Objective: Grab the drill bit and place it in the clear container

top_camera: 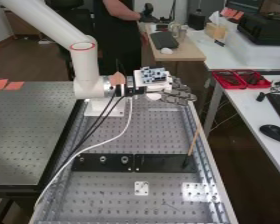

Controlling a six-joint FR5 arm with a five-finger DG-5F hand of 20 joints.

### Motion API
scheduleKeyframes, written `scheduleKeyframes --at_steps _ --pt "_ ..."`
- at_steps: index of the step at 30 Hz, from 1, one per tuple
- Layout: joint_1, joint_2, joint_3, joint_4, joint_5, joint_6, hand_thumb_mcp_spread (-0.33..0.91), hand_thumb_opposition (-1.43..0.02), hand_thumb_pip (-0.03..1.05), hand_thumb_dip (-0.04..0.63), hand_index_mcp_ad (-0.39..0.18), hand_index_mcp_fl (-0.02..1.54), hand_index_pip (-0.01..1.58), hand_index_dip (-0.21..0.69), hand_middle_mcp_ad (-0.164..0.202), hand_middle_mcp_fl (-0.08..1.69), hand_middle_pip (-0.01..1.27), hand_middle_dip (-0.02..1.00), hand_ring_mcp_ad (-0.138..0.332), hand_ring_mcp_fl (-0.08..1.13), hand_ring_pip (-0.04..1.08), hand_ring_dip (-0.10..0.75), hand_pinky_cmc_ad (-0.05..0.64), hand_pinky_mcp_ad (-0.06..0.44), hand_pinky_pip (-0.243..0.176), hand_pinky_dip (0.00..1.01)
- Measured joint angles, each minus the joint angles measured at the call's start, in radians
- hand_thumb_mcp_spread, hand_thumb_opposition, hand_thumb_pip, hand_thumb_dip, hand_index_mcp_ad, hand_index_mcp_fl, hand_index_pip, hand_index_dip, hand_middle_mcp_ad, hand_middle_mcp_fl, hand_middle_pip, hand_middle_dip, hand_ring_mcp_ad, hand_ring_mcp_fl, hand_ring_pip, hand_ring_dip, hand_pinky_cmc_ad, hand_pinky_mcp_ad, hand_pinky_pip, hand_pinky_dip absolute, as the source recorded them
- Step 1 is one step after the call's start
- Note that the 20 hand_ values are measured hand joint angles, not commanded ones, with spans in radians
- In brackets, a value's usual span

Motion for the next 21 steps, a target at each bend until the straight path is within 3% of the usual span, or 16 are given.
scheduleKeyframes --at_steps 4,21 --pt "-0.009 0.026 -0.029 0.019 -0.003 0.005 0.37 -0.86 0.69 0.267 -0.117 0.21 1.16 0.009 0.063 0.24 0.12 0.19 0.255 0.03 0.09 0.016 0.295 0.197 -0.075 0.40" --pt "-0.040 0.155 -0.161 0.079 0.018 0.026 0.35 -0.85 0.69 0.265 -0.113 0.20 1.12 0.009 0.063 0.24 0.12 0.19 0.258 0.00 0.09 0.012 0.300 0.194 -0.082 0.44"
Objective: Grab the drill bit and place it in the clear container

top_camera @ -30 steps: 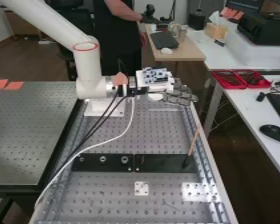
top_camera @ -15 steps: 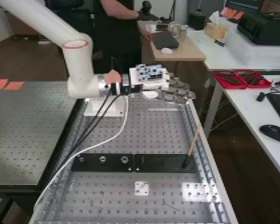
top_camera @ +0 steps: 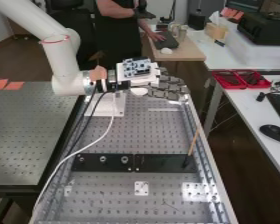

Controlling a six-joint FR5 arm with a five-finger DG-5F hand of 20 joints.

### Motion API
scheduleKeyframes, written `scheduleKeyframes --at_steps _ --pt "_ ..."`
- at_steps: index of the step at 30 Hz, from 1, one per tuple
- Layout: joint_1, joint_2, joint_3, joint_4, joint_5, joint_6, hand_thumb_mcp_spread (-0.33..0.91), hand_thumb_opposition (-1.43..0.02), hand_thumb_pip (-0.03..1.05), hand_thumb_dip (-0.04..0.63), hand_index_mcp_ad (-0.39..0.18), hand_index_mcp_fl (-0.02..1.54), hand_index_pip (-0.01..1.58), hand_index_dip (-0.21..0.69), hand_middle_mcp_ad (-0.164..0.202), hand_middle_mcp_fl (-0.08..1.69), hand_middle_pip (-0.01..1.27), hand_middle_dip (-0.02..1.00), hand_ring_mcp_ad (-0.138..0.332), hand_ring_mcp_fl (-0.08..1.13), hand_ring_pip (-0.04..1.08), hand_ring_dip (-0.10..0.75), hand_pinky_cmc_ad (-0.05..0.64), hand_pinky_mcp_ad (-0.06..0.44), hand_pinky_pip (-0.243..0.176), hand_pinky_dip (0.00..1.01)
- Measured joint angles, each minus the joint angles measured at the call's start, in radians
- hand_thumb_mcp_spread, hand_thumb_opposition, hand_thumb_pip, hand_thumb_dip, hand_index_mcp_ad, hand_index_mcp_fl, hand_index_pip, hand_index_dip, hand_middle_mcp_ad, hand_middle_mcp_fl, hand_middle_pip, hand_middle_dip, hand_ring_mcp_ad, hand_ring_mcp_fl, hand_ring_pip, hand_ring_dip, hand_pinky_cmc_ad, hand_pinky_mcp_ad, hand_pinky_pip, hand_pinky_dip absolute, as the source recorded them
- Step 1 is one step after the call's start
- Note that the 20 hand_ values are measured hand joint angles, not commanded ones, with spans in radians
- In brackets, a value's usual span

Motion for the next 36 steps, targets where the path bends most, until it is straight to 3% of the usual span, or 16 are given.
scheduleKeyframes --at_steps 12,36 --pt "-0.021 0.045 -0.030 -0.014 0.046 0.011 0.35 -0.85 0.68 0.269 -0.113 0.20 1.06 0.009 0.063 0.23 0.12 0.19 0.258 0.00 0.09 0.012 0.278 0.187 -0.082 0.45" --pt "-0.053 0.090 -0.049 -0.016 0.022 -0.009 0.35 -0.85 0.67 0.269 -0.113 0.26 1.02 0.009 0.063 0.23 0.12 0.19 0.258 0.00 0.09 0.012 0.278 0.188 -0.082 0.45"
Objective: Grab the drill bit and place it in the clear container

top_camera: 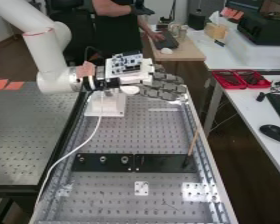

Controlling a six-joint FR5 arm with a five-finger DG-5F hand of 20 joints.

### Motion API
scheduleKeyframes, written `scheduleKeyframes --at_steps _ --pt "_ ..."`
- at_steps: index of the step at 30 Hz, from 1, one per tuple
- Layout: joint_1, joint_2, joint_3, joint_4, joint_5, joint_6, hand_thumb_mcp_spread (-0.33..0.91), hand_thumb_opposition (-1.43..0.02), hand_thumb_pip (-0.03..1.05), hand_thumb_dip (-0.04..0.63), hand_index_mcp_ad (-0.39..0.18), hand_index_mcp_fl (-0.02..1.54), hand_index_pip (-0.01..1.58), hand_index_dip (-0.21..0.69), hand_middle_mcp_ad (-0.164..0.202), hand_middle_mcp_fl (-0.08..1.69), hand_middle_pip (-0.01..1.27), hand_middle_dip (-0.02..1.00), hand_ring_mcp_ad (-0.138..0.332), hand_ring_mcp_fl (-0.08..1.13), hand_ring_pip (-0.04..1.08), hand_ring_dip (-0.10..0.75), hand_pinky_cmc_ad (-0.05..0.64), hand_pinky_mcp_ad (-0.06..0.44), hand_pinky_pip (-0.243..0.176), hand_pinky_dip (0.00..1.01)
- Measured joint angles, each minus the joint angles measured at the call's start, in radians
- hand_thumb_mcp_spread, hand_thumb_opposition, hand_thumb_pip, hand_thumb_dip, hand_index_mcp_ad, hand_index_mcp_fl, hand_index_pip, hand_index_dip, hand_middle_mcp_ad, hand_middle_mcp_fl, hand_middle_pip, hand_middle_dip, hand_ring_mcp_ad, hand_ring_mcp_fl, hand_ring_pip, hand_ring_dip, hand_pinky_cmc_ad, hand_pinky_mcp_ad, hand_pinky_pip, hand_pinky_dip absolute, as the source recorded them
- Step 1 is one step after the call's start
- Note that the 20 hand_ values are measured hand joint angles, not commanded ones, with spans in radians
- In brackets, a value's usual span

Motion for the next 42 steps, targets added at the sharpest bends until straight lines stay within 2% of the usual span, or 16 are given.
scheduleKeyframes --at_steps 18,23,25,27,29,30,32,34,37,38,42 --pt "-0.007 0.038 -0.021 0.006 0.011 -0.010 0.35 -0.85 0.67 0.269 -0.113 0.26 0.97 0.009 0.063 0.23 0.12 0.19 0.258 0.00 0.09 0.012 0.278 0.185 -0.082 0.45" --pt "-0.007 0.044 -0.019 -0.013 0.014 -0.019 0.35 -0.85 0.65 0.269 -0.113 0.25 0.95 0.014 0.063 0.23 0.12 0.19 0.258 0.00 0.09 0.012 0.278 0.185 -0.082 0.45" --pt "-0.007 0.048 -0.016 -0.033 0.016 -0.023 0.35 -0.84 0.60 0.269 -0.113 0.25 0.84 0.014 0.063 0.23 0.12 0.19 0.258 0.00 0.09 0.012 0.278 0.185 -0.082 0.45" --pt "-0.008 0.052 -0.012 -0.062 0.017 -0.025 0.31 -0.80 0.52 0.253 -0.113 0.17 0.61 0.026 0.063 0.21 0.12 0.19 0.258 0.00 0.09 0.012 0.278 0.185 -0.082 0.45" --pt "-0.011 0.061 -0.009 -0.095 0.018 -0.025 0.27 -0.76 0.46 0.213 -0.094 0.12 0.40 0.044 0.063 0.17 0.12 0.19 0.255 0.00 0.09 0.012 0.278 0.185 -0.084 0.44" --pt "-0.011 0.064 -0.008 -0.104 0.019 -0.026 0.25 -0.74 0.43 0.192 -0.087 0.09 0.36 0.063 0.068 0.15 0.12 0.19 0.258 0.00 0.09 0.012 0.278 0.187 -0.093 0.44" --pt "-0.011 0.077 -0.007 -0.140 0.025 -0.042 0.24 -0.73 0.34 0.140 -0.065 0.07 0.30 0.079 0.068 0.15 0.12 0.19 0.255 0.00 0.09 0.012 0.278 0.183 -0.093 0.44" --pt "-0.010 0.087 -0.007 -0.159 0.031 -0.063 0.23 -0.71 0.28 0.115 -0.052 0.08 0.23 0.094 0.070 0.12 0.12 0.19 0.258 0.01 0.08 0.012 0.278 0.183 -0.093 0.44" --pt "-0.004 0.117 -0.008 -0.200 0.041 -0.111 0.22 -0.70 0.26 0.087 -0.038 0.06 0.18 0.108 0.065 0.08 0.13 0.19 0.258 0.01 0.08 0.012 0.278 0.183 -0.093 0.44" --pt "-0.001 0.128 -0.010 -0.217 0.049 -0.124 0.22 -0.70 0.25 0.072 -0.038 0.05 0.16 0.140 0.068 0.08 0.13 0.18 0.258 0.01 0.08 0.012 0.281 0.187 -0.096 0.45" --pt "0.000 0.141 -0.010 -0.239 0.046 -0.133 0.22 -0.70 0.19 0.061 -0.037 0.05 0.13 0.145 0.068 0.08 0.14 0.17 0.258 0.02 0.09 0.007 0.281 0.185 -0.098 0.45"
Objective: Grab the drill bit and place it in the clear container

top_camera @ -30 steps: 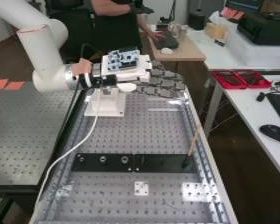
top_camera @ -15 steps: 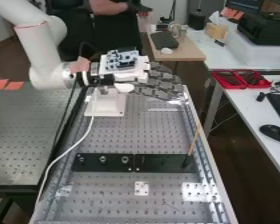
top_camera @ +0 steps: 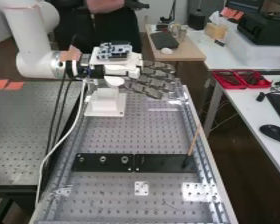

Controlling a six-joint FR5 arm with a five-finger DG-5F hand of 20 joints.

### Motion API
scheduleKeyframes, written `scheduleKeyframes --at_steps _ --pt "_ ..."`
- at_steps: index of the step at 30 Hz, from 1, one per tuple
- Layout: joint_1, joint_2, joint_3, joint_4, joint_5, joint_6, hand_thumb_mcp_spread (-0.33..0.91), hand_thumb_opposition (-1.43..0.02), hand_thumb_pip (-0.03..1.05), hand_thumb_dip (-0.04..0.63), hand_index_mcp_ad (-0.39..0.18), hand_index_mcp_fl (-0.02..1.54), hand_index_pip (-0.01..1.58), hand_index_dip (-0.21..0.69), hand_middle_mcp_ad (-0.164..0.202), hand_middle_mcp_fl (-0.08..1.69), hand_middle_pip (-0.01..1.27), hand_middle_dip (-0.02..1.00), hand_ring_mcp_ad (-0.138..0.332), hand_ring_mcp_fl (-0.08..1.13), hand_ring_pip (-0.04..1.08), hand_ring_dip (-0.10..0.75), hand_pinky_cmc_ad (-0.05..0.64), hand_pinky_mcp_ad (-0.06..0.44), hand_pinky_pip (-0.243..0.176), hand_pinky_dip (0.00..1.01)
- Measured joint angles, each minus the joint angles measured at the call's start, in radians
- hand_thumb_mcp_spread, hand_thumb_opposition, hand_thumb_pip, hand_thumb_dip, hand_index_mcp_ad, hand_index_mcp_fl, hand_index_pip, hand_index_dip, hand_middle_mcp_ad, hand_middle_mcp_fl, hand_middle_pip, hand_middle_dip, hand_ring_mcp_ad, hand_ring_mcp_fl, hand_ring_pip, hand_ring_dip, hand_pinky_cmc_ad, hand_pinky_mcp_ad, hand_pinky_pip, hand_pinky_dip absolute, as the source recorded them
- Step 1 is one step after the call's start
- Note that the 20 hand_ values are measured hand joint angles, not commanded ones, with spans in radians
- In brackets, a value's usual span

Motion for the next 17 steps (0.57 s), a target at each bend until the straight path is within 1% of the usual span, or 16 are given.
scheduleKeyframes --at_steps 4,5,6,7,8,9,10,11,12,13,14,16,17 --pt "0.000 0.010 0.002 -0.033 -0.013 -0.015 0.22 -0.70 0.19 0.052 -0.023 0.06 0.14 0.154 0.072 0.08 0.15 0.15 0.255 0.02 0.09 -0.012 0.281 0.187 -0.098 0.45" --pt "0.000 0.014 0.002 -0.039 -0.020 -0.027 0.22 -0.70 0.19 0.052 -0.021 0.05 0.12 0.154 0.072 0.08 0.15 0.14 0.255 0.02 0.08 -0.019 0.297 0.185 -0.105 0.44" --pt "0.000 0.016 0.002 -0.041 -0.024 -0.033 0.22 -0.70 0.19 0.052 -0.024 0.05 0.12 0.154 0.072 0.08 0.15 0.14 0.255 0.02 0.08 -0.019 0.293 0.190 -0.108 0.43" --pt "0.001 0.021 -0.001 -0.043 -0.031 -0.048 0.22 -0.70 0.19 0.052 -0.021 0.05 0.12 0.154 0.072 0.08 0.15 0.14 0.255 0.02 0.08 -0.019 0.316 0.192 -0.108 0.43" --pt "0.002 0.027 -0.005 -0.041 -0.037 -0.066 0.22 -0.70 0.19 0.052 -0.024 0.05 0.12 0.154 0.072 0.08 0.15 0.14 0.255 0.02 0.08 -0.021 0.325 0.202 -0.108 0.43" --pt "0.003 0.030 -0.007 -0.040 -0.038 -0.073 0.22 -0.70 0.19 0.051 -0.024 0.05 0.12 0.154 0.072 0.08 0.16 0.13 0.258 0.02 0.08 -0.021 0.328 0.201 -0.115 0.42" --pt "0.006 0.036 -0.014 -0.034 -0.038 -0.095 0.22 -0.70 0.19 0.040 -0.024 0.05 0.12 0.154 0.072 0.08 0.15 0.12 0.258 0.03 0.08 -0.021 0.346 0.197 -0.124 0.42" --pt "0.011 0.043 -0.021 -0.026 -0.038 -0.118 0.22 -0.71 0.19 0.037 -0.024 0.05 0.12 0.152 0.072 0.08 0.16 0.12 0.262 0.03 0.09 -0.023 0.351 0.197 -0.124 0.42" --pt "0.013 0.047 -0.024 -0.022 -0.037 -0.130 0.22 -0.71 0.19 0.037 -0.024 0.05 0.12 0.152 0.072 0.08 0.16 0.12 0.262 0.05 0.09 -0.023 0.351 0.201 -0.124 0.42" --pt "0.019 0.054 -0.032 -0.012 -0.036 -0.155 0.22 -0.73 0.19 0.037 -0.024 0.05 0.12 0.150 0.072 0.08 0.16 0.12 0.257 0.06 0.09 -0.019 0.351 0.201 -0.124 0.42" --pt "0.026 0.063 -0.041 -0.001 -0.036 -0.177 0.22 -0.75 0.19 0.037 -0.024 0.06 0.12 0.141 0.068 0.08 0.17 0.12 0.262 0.06 0.09 -0.023 0.351 0.201 -0.124 0.42" --pt "0.033 0.073 -0.053 0.019 -0.034 -0.196 0.22 -0.76 0.19 0.038 -0.024 0.07 0.12 0.138 0.075 0.09 0.17 0.12 0.260 0.07 0.09 -0.023 0.351 0.201 -0.124 0.42" --pt "0.037 0.080 -0.059 0.029 -0.033 -0.204 0.22 -0.79 0.19 0.038 -0.024 0.07 0.11 0.124 0.070 0.09 0.17 0.12 0.262 0.08 0.09 -0.019 0.351 0.202 -0.124 0.42"
